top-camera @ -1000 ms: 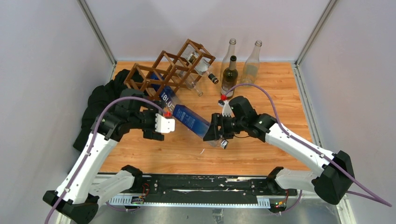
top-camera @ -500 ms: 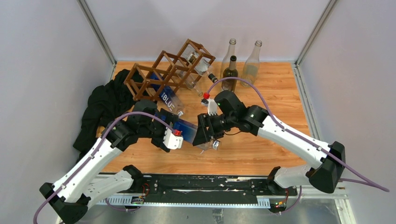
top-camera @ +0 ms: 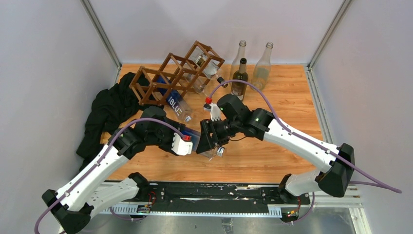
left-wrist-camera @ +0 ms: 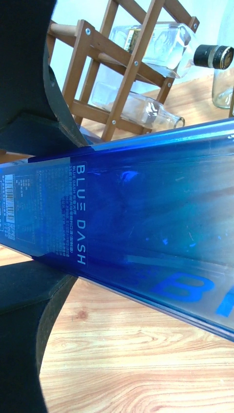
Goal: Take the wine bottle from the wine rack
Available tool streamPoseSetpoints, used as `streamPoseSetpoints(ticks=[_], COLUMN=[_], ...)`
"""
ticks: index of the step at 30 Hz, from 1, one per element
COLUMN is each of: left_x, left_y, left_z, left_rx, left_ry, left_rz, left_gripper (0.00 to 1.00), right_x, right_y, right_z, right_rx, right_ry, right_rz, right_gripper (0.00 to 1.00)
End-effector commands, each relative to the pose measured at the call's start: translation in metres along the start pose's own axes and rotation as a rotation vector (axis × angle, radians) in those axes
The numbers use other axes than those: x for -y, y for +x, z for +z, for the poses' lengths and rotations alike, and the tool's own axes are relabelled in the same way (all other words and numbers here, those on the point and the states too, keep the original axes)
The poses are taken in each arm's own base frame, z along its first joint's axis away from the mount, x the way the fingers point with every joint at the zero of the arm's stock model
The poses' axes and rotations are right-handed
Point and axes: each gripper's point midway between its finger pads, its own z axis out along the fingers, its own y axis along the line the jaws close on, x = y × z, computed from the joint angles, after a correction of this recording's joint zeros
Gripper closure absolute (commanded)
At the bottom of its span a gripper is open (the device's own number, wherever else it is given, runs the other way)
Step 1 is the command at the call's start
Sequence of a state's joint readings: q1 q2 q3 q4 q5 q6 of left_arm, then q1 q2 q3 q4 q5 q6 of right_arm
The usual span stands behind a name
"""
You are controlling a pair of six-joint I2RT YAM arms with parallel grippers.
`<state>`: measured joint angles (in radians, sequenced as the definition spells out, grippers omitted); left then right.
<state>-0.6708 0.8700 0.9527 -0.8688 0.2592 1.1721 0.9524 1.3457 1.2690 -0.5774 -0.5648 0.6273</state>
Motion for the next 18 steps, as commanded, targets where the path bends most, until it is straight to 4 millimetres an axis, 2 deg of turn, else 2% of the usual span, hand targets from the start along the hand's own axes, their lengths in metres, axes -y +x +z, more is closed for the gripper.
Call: streamPoseSetpoints(ticks=[1, 3, 4, 5, 7, 8, 10, 11, 18], left_x=[-0.006, -0.006, -0.007, -0.009, -0.019, -0.024, -0.036, -0.04, -0.052], left_y=[0.005, 0.005, 0.004, 0.003, 0.0, -0.003, -0.012, -0.017, -0.062], left_z=[0.004, 0.004, 0.003, 0.002, -0.002, -0.004, -0.01, -0.013, -0.036], left_rx=[-0.026, -0.024, -0.022, -0.019, -0.012, -0.003, 0.035, 0.059, 0.268], left_ry=[-0.034, -0.033, -0.036, -0.044, -0.09, -0.116, -0.174, -0.194, -0.217], left_rz=[-0.025, -0.021, -0.017, -0.014, -0.035, -0.05, -0.097, -0.123, -0.33], left_gripper=[0.31, 0.44, 0.57, 0.73, 0.98, 1.0, 1.0, 1.0, 1.0], right_x=[-0.058, -0.058, -0.057, -0.055, -0.049, -0.046, -0.044, -0.043, -0.049], right_y=[-0.027, -0.029, -0.029, -0.03, -0.031, -0.033, -0.041, -0.044, -0.068], right_z=[-0.019, -0.02, -0.02, -0.02, -0.022, -0.024, -0.033, -0.037, -0.085], right_rx=[0.115, 0.133, 0.14, 0.148, 0.173, 0.197, 0.263, 0.292, 0.468], right_ry=[-0.191, -0.194, -0.192, -0.184, -0.155, -0.136, -0.105, -0.096, -0.069], right_rz=[-0.166, -0.177, -0.186, -0.19, -0.201, -0.209, -0.232, -0.242, -0.298], right_gripper=[1.0, 1.0, 0.95, 0.85, 0.49, 0.36, 0.17, 0.12, 0.06])
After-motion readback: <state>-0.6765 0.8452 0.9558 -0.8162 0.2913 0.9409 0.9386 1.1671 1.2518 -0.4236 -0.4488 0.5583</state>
